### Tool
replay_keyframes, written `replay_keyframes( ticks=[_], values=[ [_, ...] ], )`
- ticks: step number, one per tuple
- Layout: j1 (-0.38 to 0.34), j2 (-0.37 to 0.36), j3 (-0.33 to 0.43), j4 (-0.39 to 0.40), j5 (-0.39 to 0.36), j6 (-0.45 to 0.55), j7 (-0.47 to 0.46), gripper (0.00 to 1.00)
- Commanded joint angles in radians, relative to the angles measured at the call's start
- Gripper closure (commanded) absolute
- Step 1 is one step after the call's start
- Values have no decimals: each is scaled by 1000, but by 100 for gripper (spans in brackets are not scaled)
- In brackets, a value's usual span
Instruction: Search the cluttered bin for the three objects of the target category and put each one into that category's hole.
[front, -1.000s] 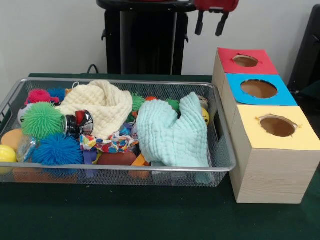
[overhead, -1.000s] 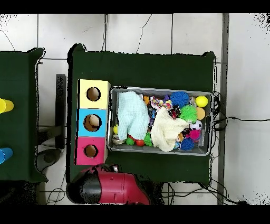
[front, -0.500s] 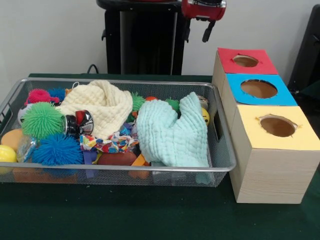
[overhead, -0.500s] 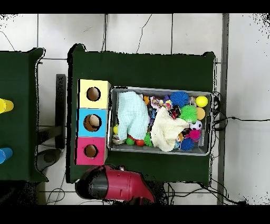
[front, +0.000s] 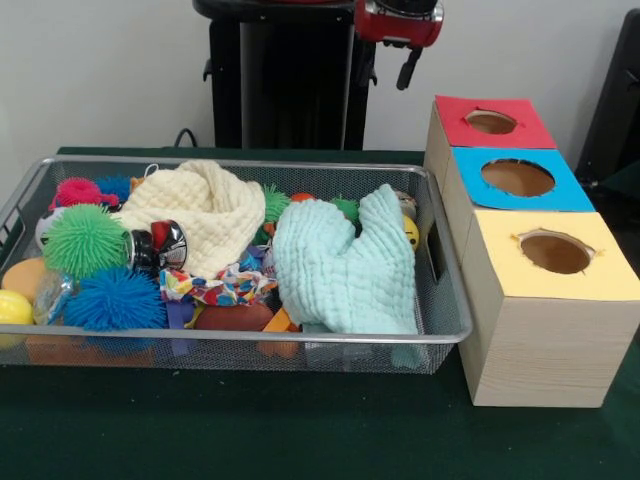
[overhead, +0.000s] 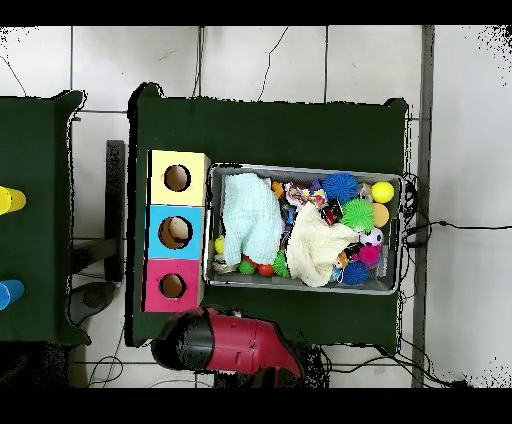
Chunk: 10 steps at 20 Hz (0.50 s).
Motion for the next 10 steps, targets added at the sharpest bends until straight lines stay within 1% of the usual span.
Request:
replay_keyframes(
  ticks=[1, 3, 7, 10],
  values=[
    [-48, 74, 14, -168, 34, 108, 179, 0],
    [-53, 100, 22, -187, 40, 98, 186, 0],
    [-75, 151, 52, -229, 42, 48, 172, 0],
    [-82, 173, 63, -268, 41, 53, 161, 0]
  ],
)
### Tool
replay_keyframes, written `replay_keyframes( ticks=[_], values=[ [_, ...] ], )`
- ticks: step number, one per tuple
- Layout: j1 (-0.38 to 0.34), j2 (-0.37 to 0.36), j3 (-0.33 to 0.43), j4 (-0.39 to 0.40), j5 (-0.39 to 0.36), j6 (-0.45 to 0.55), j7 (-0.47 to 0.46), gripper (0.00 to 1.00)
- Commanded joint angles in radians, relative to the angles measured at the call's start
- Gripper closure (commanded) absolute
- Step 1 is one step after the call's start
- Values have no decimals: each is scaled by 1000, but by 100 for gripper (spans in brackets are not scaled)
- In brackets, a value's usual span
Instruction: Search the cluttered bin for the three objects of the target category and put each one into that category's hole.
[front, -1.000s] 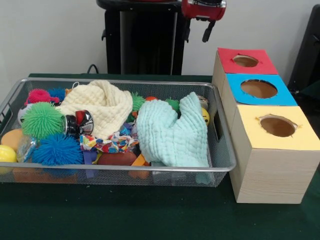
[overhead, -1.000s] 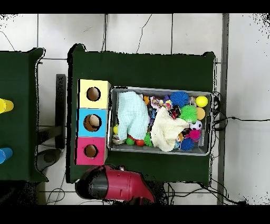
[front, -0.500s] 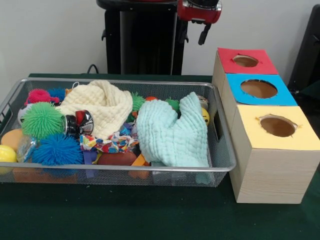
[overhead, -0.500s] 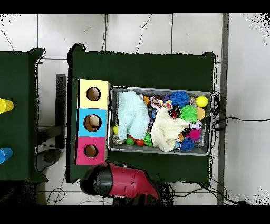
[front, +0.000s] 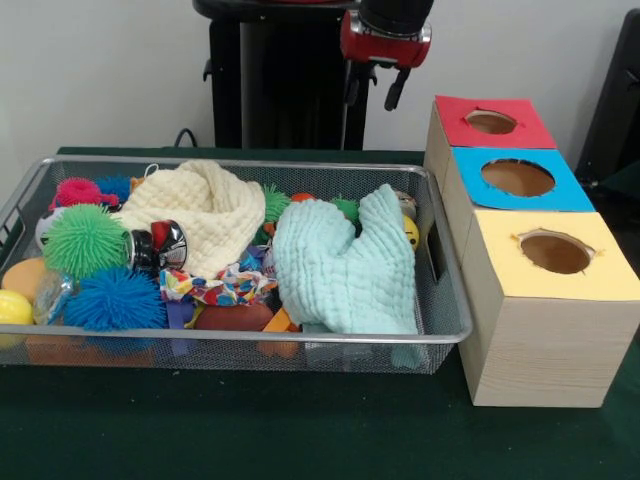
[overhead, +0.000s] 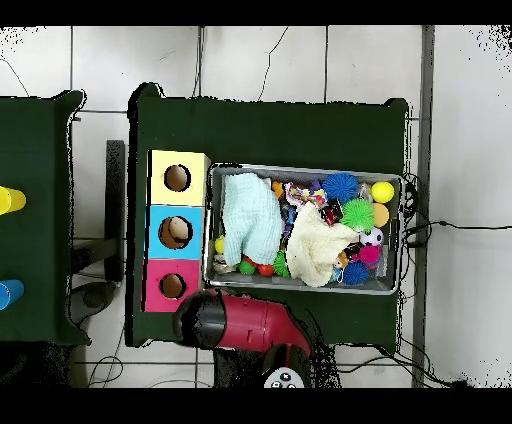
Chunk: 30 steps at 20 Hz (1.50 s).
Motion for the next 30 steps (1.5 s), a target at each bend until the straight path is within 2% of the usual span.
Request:
replay_keyframes(
  ticks=[1, 12, 17, 25, 30],
  values=[
    [-48, 110, 65, -194, 42, 51, 159, 0],
    [-19, 190, 35, -353, 53, 155, 193, 0],
    [13, 233, 30, -412, 81, 167, 245, 0],
    [25, 298, 26, -485, 106, 169, 250, 0],
    [35, 354, 14, -571, 122, 196, 254, 0]
  ],
)
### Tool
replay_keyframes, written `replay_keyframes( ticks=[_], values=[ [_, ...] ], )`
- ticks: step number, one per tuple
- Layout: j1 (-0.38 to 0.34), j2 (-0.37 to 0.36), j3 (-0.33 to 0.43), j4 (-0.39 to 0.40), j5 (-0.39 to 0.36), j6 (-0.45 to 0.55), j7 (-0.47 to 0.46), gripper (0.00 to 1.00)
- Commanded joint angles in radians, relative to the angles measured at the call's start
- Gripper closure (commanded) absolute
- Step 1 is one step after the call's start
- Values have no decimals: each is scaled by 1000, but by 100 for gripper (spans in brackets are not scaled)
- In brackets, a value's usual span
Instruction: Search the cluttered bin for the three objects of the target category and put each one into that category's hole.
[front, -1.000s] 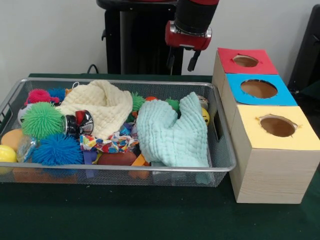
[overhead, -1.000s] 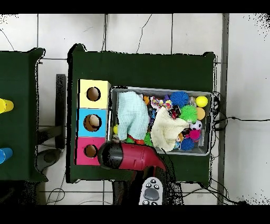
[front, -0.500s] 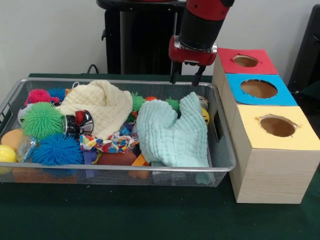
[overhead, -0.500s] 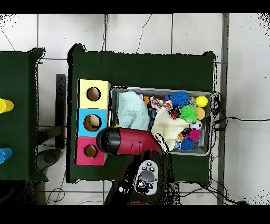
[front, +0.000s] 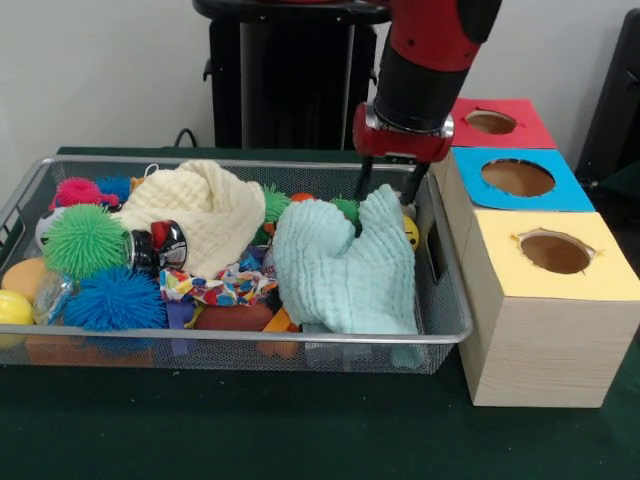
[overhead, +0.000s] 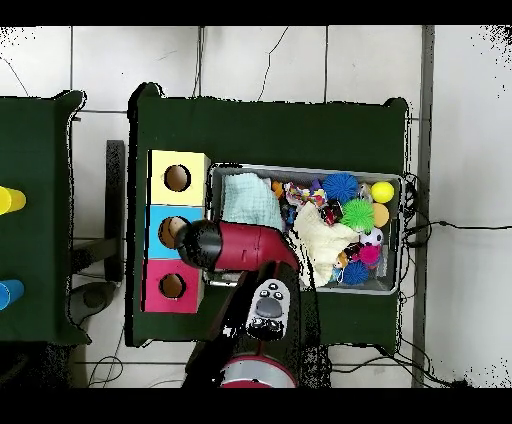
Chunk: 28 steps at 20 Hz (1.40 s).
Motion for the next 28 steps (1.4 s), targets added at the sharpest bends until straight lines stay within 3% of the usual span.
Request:
replay_keyframes(
  ticks=[1, 13, 28],
  values=[
    [11, 118, 10, -192, 60, 116, 252, 0],
    [14, 186, -11, -244, 60, 77, 234, 0],
    [20, 223, -6, -205, 77, -35, 260, 0]
  ],
)
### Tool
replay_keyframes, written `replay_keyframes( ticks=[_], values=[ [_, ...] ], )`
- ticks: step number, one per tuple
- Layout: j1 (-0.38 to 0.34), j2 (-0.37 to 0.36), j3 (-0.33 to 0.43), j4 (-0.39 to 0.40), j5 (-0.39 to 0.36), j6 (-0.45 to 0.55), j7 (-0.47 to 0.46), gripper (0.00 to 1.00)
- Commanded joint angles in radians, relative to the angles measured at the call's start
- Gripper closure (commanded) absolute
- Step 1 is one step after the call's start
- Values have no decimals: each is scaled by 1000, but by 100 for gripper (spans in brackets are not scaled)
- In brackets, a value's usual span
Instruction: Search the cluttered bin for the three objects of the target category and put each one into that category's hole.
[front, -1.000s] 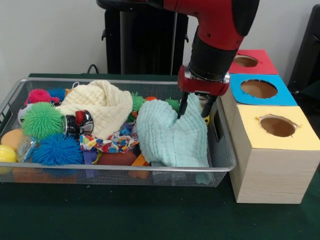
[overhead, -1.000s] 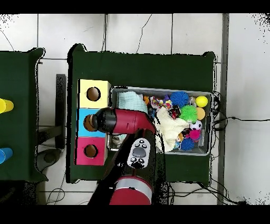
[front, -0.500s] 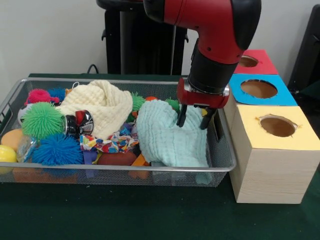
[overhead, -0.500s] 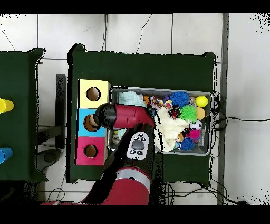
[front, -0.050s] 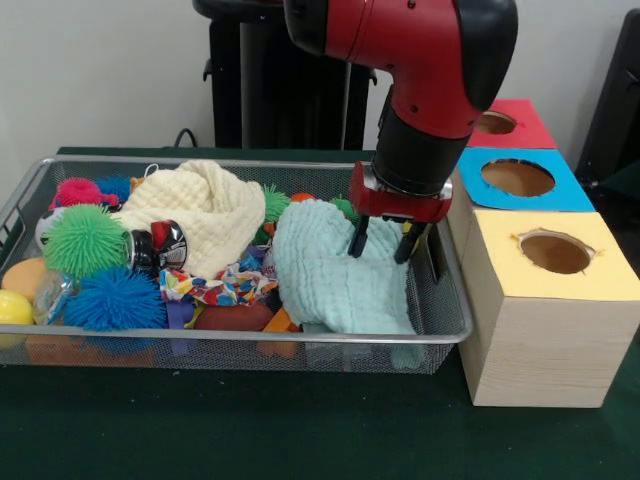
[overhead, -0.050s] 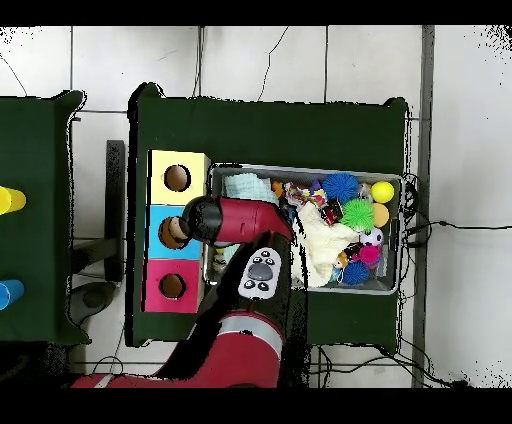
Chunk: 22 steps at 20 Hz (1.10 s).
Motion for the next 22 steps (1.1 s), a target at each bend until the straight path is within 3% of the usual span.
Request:
replay_keyframes(
  ticks=[1, 22],
  values=[
    [-9, 63, 45, -11, 51, -55, 261, 0],
    [-9, 107, 47, -20, 65, -117, 253, 0]
  ],
)
